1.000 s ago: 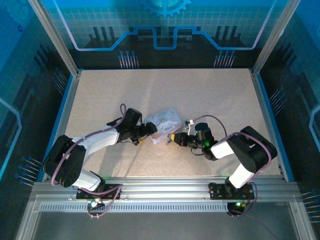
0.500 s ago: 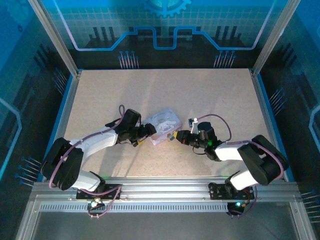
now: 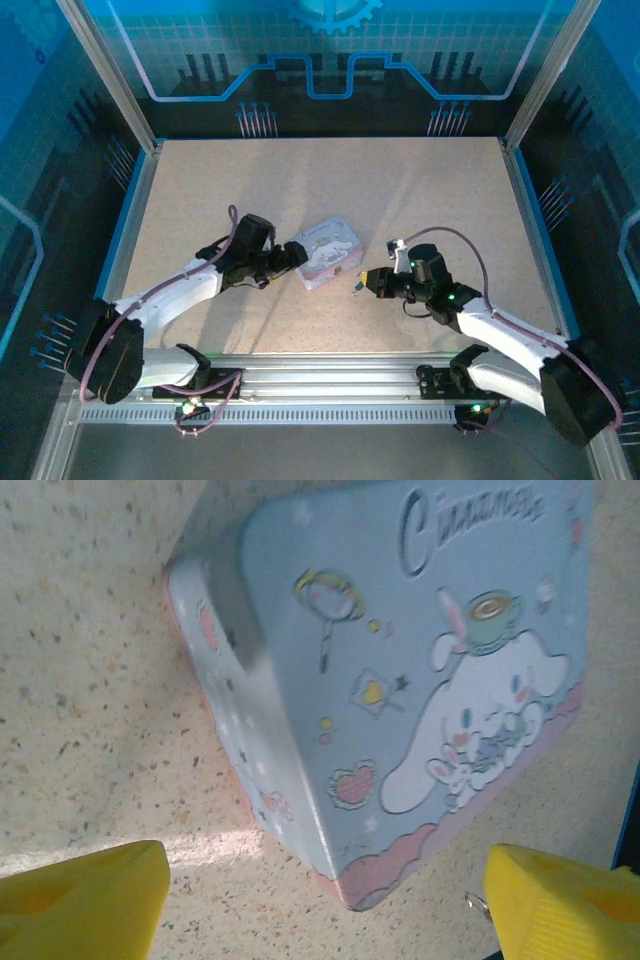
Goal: Unlock the padlock with the key
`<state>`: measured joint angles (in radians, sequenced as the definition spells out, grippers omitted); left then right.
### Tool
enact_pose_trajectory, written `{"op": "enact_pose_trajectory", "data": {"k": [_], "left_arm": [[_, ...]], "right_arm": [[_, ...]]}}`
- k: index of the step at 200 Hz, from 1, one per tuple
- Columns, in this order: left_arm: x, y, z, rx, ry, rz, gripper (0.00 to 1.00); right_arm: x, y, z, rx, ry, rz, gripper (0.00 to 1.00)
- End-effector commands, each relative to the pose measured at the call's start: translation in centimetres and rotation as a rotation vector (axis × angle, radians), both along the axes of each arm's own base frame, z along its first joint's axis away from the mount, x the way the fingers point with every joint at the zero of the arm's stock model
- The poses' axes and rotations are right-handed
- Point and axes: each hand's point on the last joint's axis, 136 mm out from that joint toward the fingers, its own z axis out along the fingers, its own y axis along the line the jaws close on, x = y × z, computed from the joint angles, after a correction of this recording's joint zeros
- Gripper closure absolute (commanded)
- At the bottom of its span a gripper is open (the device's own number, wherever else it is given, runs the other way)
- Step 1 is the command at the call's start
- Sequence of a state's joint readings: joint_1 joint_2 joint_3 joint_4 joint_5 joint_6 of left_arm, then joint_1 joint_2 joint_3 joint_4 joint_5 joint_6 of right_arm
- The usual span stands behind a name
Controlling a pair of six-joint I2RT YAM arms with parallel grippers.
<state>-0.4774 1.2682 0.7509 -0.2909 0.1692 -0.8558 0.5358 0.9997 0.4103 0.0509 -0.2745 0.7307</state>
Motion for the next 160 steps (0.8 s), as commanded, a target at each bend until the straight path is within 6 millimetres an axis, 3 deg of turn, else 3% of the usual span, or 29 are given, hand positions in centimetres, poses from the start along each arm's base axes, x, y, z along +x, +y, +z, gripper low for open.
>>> {"op": "enact_pose_trajectory", "data": {"k": [1,75,160], "left_arm": [[0.8,0.9,3.0,0.028,-0.112,-0.011,0.15],[0.0,2.3,7.0,0.058,-0.307,-0.07,0.01],[-1.2,3.6,7.7,0.066,-0.394,-0.07,0.01]], "right_arm": [[-2.1,-1.7,-0.6,-0.115,0.069,0.025,0.91],[-5.7,-3.5,-1.6,-0.203,0.234,0.041,0.91],[-7.2,-3.7,-4.1,-0.287,0.345,0.05,0.92]]}}
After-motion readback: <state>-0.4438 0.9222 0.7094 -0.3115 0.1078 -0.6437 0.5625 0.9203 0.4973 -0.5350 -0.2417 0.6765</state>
